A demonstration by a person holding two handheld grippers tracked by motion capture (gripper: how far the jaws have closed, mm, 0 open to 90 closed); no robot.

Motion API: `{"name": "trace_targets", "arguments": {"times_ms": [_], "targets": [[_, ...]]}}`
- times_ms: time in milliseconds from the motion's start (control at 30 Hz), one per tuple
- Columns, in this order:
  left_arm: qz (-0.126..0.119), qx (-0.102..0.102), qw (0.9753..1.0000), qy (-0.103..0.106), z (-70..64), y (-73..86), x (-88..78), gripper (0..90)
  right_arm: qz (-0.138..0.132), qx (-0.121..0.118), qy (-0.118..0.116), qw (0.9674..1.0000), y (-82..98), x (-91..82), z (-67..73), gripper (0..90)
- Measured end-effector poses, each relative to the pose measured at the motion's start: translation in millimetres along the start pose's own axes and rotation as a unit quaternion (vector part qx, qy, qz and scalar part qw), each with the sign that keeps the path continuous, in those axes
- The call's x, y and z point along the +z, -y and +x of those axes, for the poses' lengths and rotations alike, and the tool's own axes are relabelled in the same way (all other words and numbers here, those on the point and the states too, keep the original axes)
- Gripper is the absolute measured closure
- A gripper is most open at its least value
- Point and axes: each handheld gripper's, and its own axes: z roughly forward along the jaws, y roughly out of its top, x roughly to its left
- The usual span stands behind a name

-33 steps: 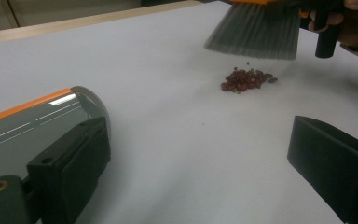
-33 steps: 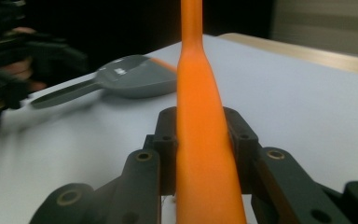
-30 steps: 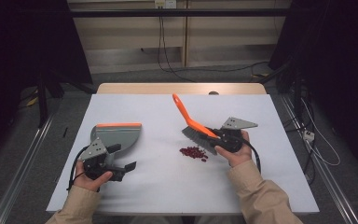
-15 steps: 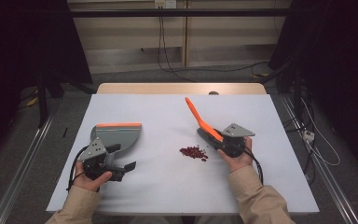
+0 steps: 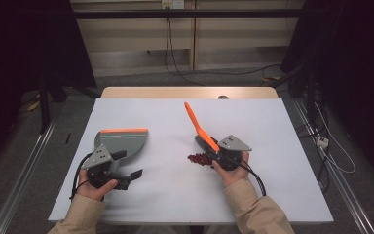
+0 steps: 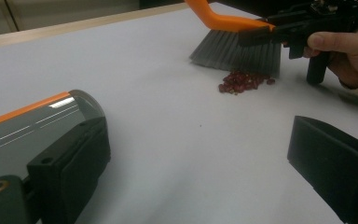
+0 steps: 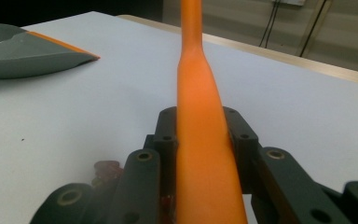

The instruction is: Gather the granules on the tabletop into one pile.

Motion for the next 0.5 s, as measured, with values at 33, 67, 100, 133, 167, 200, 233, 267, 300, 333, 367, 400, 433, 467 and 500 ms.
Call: {"name": "trace_targets", "arguments": {"times_ms": [33, 67, 100, 133, 167, 200, 233, 267, 300, 333, 367, 400, 433, 467, 500], "targets": [[0.0, 0.0, 1.0, 0.0, -0.1, 0.0, 0.1, 5.6, -0.002, 0.006, -0.002, 1.0, -0.3, -0.2, 0.1, 71.2], [0.0, 0.001, 1.0, 0.001, -0.3, -0.1, 0.0, 5.6, -0.001, 0.002, 0.013, 0.9999, -1.2, -1.1, 1.3, 71.2], [-0.001, 0.0, 1.0, 0.002, -0.7, -0.1, 0.0, 5.6, -0.003, 0.003, 0.016, 0.9999, -2.0, -1.8, 0.5, 71.2], [-0.001, 0.001, 1.0, 0.001, -0.8, -0.2, -0.1, 5.6, -0.007, 0.012, 0.012, 0.9998, -2.6, -2.9, -1.1, 71.2], [-0.001, 0.001, 1.0, 0.0, -0.7, -0.3, -0.2, 5.6, -0.008, 0.011, 0.021, 0.9997, -3.6, -5.0, -1.6, 71.2], [-0.001, 0.001, 1.0, 0.0, -0.7, -0.3, -0.1, 5.6, -0.009, 0.013, 0.025, 0.9996, -4.4, -7.1, -2.4, 71.2], [-0.001, 0.0, 1.0, 0.0, -0.6, -0.2, -0.1, 5.6, -0.009, 0.019, 0.027, 0.9994, -4.9, -9.4, -3.2, 71.2], [-0.001, 0.001, 1.0, 0.0, -0.7, -0.3, -0.2, 5.6, -0.01, 0.016, 0.038, 0.9991, -5.1, -12.4, -2.9, 71.2], [-0.001, 0.003, 1.0, 0.0, -0.5, -0.5, -0.3, 5.6, -0.011, 0.017, 0.042, 0.9989, -5.1, -15.5, -2.7, 71.2], [-0.002, 0.004, 1.0, -0.001, -0.8, -0.6, -0.2, 5.6, -0.013, 0.02, 0.044, 0.9987, -4.9, -18.8, -2.8, 71.2], [-0.002, 0.004, 1.0, -0.001, -1.0, -0.6, -0.1, 5.6, -0.016, 0.024, 0.059, 0.9978, -4.1, -22.9, -1.9, 71.2], [-0.002, 0.004, 1.0, 0.0, -1.3, -0.6, 0.1, 5.6, -0.021, 0.037, 0.067, 0.9969, -2.6, -26.6, -1.8, 71.2], [-0.001, 0.005, 1.0, 0.0, -1.5, -0.6, 0.3, 5.6, -0.026, 0.05, 0.075, 0.9956, -0.7, -29.9, -1.5, 71.2], [-0.001, 0.003, 1.0, 0.001, -2.1, -0.5, 0.5, 5.6, -0.029, 0.056, 0.087, 0.9942, 1.2, -32.7, -0.3, 71.2], [0.0, 0.004, 1.0, 0.001, -2.1, -0.7, 0.4, 5.6, -0.031, 0.06, 0.094, 0.9932, 2.5, -34.1, 1.4, 71.2]]}}
